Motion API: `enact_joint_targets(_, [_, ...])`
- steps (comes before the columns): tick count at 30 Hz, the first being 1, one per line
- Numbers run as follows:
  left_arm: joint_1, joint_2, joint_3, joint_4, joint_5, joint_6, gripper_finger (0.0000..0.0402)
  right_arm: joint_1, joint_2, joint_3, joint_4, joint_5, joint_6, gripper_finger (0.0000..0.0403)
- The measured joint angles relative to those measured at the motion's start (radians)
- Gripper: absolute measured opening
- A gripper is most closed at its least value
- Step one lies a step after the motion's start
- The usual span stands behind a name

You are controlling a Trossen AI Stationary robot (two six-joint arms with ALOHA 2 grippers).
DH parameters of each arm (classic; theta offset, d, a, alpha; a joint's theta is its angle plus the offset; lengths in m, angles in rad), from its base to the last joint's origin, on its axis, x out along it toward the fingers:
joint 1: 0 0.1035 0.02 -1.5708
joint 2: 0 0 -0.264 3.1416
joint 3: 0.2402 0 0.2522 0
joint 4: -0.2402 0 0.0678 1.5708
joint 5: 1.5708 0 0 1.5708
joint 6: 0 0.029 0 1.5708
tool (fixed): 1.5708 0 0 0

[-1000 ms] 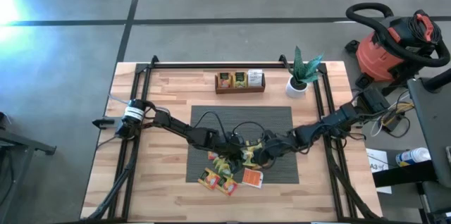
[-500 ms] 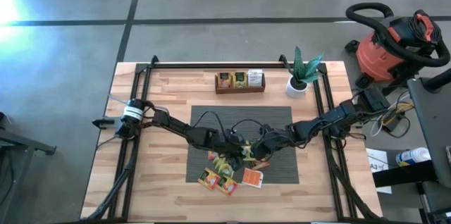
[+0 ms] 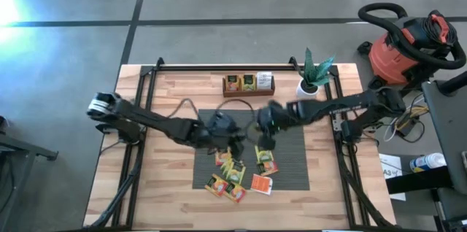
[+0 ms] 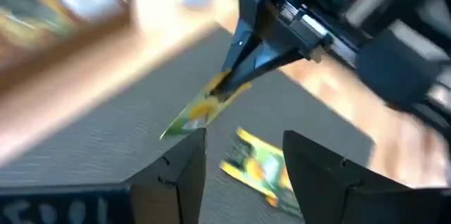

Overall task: Pick & Place Tea
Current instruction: Put the yellow tea bag into the middle section of the wooden organizer

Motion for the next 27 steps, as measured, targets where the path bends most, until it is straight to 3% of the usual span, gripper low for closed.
enact_joint_targets(4, [-0.036, -0.086, 0.0, -0.126, -0.161, -0.075, 0.0181, -0.133, 0.0, 0.115, -0.064, 0.001, -0.183, 0.0008])
enact_joint_targets(10, [-0.099, -0.144, -0.033, -0.203, -0.264, -0.169, 0.0181, -0.326, 0.041, 0.258, -0.113, -0.04, -0.486, 0.0008])
enact_joint_targets(17, [-0.111, -0.151, -0.066, -0.25, -0.275, -0.164, 0.0181, -0.468, 0.269, 0.48, -0.303, -0.061, -0.667, 0.0008])
enact_joint_targets(27, [-0.046, -0.172, -0.07, -0.402, -0.255, -0.172, 0.0181, -0.543, 0.595, 0.849, -0.581, -0.096, -0.694, 0.0008])
